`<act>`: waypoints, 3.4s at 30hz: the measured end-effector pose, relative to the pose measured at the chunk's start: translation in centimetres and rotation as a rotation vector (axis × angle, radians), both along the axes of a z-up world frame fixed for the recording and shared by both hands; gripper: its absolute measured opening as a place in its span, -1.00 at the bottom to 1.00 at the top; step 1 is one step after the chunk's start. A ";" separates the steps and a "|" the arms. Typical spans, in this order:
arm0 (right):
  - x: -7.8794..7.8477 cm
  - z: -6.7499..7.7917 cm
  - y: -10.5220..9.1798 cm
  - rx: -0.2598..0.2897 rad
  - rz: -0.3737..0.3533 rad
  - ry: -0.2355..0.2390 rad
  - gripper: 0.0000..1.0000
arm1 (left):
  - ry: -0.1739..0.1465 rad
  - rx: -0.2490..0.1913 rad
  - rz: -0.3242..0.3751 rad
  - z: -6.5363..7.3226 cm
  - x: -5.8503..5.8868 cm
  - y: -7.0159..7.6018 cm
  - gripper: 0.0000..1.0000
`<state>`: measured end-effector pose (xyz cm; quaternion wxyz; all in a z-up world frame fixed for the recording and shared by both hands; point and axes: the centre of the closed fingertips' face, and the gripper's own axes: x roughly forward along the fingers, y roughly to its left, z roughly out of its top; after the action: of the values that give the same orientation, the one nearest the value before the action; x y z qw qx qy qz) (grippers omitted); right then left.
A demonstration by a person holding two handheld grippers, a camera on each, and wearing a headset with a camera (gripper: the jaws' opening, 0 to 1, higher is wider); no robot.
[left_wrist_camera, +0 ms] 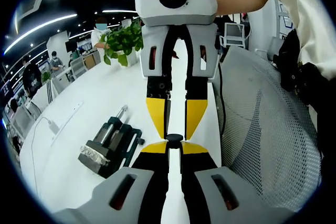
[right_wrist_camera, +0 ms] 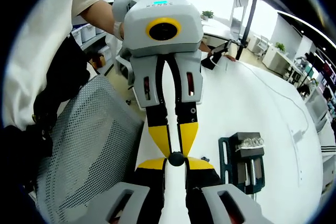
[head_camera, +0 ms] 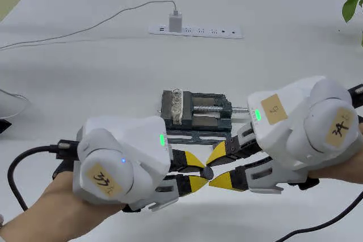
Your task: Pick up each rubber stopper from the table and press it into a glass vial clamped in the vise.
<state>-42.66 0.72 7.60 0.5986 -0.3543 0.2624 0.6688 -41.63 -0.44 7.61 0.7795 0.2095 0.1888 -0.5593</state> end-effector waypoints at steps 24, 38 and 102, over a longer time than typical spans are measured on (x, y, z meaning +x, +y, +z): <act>-0.1 0.4 0.1 -0.005 0.064 -0.043 -0.84 | 0.125 -0.091 0.070 0.2 -0.1 0.1 -0.94; -0.3 0.4 0.1 -0.017 0.060 0.021 -0.86 | 0.075 -0.075 0.029 0.2 -0.5 -0.1 -0.94; 14.5 0.5 4.2 -0.180 0.225 -0.057 -0.87 | 0.086 -0.135 0.493 -2.7 5.2 9.9 0.98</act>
<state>-28.18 4.88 8.11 0.4926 -0.4525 0.2629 0.6953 -36.40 9.50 4.89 0.8959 0.0806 0.2292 -0.3719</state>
